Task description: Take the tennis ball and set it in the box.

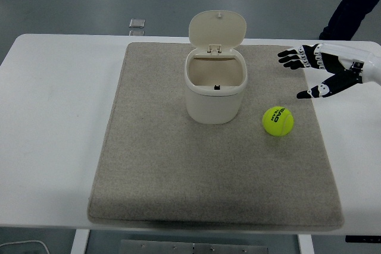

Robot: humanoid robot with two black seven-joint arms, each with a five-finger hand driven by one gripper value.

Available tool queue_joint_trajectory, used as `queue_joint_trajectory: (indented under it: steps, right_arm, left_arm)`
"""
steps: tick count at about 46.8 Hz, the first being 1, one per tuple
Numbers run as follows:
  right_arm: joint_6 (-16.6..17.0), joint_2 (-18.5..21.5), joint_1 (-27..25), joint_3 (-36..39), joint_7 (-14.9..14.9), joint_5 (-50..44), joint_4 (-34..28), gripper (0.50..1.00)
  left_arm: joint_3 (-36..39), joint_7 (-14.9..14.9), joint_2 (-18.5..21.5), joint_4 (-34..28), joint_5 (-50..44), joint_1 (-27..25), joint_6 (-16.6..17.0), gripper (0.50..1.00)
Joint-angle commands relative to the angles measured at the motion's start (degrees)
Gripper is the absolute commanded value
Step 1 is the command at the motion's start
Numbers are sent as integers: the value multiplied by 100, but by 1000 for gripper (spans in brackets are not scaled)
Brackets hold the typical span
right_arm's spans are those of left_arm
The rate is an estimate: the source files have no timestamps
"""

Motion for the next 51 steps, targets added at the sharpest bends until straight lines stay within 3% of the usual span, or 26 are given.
queue_joint_trajectory:
  steps: [1,14,26,39,51]
  right_arm:
    - [0,9,-93,18,3,-227,157,911]
    - [-11,18,-278,-8,90,-904,482,907]
    - [-757,62,-489,-122,196,-1713,544,905]
    - [-1504,79,-541,-562,222,-1977,658,905]
    - [-1716,114,-656,-597,205,-2012,658,897]
  left_arm:
    - [0,0,0,0,-8,1,-5,992]
    - [0,0,0,0,1,1,4,992]
    - [0,0,0,0,1,1,4,992]
    - [0,0,0,0,1,1,-5,992]
    - [0,0,0,0,1,1,4,992]
